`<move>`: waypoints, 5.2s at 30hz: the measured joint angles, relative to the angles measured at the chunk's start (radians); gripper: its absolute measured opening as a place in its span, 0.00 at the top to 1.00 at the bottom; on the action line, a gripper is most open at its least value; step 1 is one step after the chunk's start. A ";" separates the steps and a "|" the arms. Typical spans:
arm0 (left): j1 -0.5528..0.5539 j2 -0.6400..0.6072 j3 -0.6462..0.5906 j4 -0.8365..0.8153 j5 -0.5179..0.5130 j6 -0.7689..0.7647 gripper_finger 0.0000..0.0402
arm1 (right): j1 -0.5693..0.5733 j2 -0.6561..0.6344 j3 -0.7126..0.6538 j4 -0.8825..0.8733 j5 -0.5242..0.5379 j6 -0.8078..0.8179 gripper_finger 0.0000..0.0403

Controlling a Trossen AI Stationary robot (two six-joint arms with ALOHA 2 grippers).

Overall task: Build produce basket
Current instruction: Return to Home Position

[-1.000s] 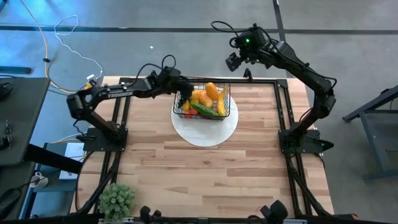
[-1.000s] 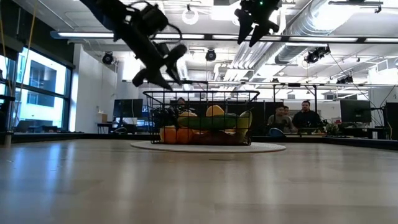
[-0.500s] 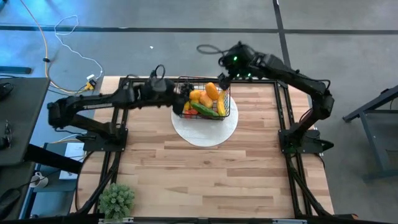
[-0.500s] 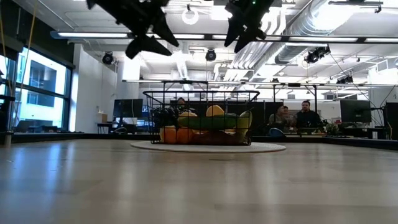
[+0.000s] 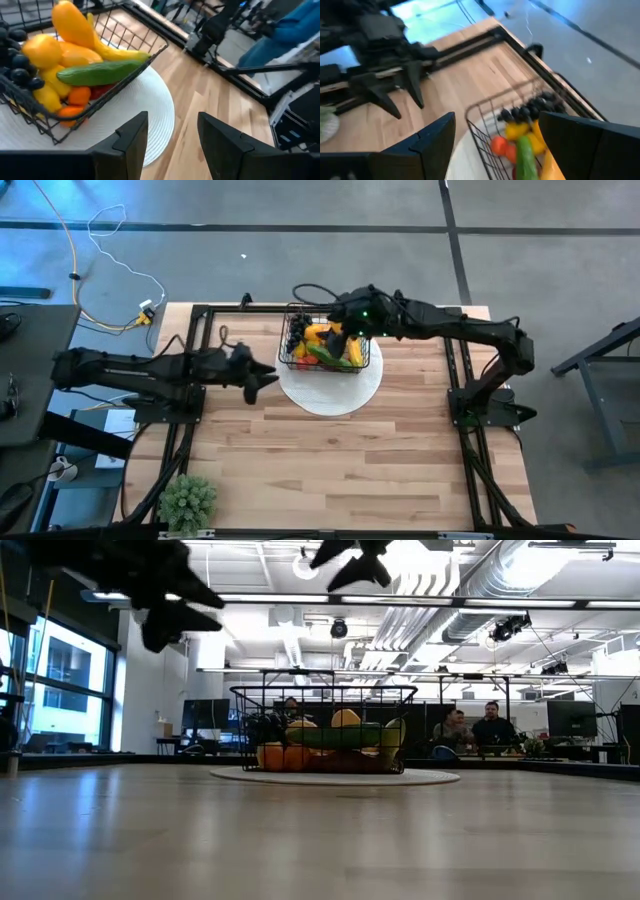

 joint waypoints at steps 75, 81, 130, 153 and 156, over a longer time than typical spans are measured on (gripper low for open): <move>-0.091 -0.715 -0.487 0.074 0.116 0.218 0.60 | 0.088 -1.612 -1.567 0.462 -0.053 0.047 0.34; -0.091 -0.715 -0.487 0.075 0.116 0.218 0.60 | 0.088 -1.598 -1.566 0.427 -0.061 0.164 0.34; -0.091 -0.715 -0.487 0.075 0.116 0.218 0.60 | 0.088 -1.591 -1.566 0.423 -0.062 0.187 0.34; -0.091 -0.715 -0.487 0.075 0.116 0.218 0.60 | 0.088 -1.591 -1.566 0.423 -0.062 0.186 0.34; -0.091 -0.715 -0.487 0.075 0.116 0.218 0.60 | 0.088 -1.591 -1.566 0.423 -0.062 0.186 0.34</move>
